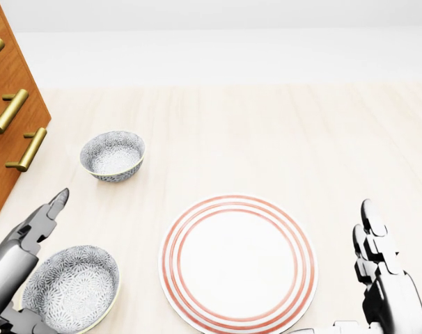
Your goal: Put the bowl in the middle on the plate.
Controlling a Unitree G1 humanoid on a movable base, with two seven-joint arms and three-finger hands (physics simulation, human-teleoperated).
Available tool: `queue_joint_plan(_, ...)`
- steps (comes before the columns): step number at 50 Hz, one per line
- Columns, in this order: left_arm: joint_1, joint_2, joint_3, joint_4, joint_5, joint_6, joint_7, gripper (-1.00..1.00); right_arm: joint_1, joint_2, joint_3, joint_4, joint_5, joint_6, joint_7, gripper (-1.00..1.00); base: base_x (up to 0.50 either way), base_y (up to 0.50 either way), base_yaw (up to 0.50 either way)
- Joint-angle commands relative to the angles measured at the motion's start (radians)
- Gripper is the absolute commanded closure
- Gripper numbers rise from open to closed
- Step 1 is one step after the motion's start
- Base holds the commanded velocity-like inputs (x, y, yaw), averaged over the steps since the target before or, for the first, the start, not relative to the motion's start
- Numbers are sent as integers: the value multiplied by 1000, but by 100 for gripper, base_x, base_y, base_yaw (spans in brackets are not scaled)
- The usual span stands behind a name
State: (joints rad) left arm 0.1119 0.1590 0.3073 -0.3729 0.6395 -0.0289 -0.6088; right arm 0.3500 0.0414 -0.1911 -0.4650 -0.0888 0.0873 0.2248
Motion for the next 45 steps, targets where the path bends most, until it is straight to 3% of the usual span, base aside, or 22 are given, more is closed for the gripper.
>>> queue_joint_plan(1,10,4,-6,26,39,-24,-23,-100,2,1,3,-7,-4,0,0,-100,0,0,0)
queue_joint_plan(7,20,2,-5,35,48,-33,-33,-100,-1,-1,3,-2,-3,0,0,-100,0,0,0)
queue_joint_plan(12,37,-4,-10,41,65,-58,-33,-100,-1,-1,4,-4,-4,0,-1,-100,0,0,0)
queue_joint_plan(35,109,-27,10,35,142,-58,-87,-100,-8,-5,-2,25,0,0,1,-100,0,0,0)
queue_joint_plan(45,109,-35,11,62,150,-58,-67,-100,-10,-6,-1,32,1,0,-1,-100,0,0,0)
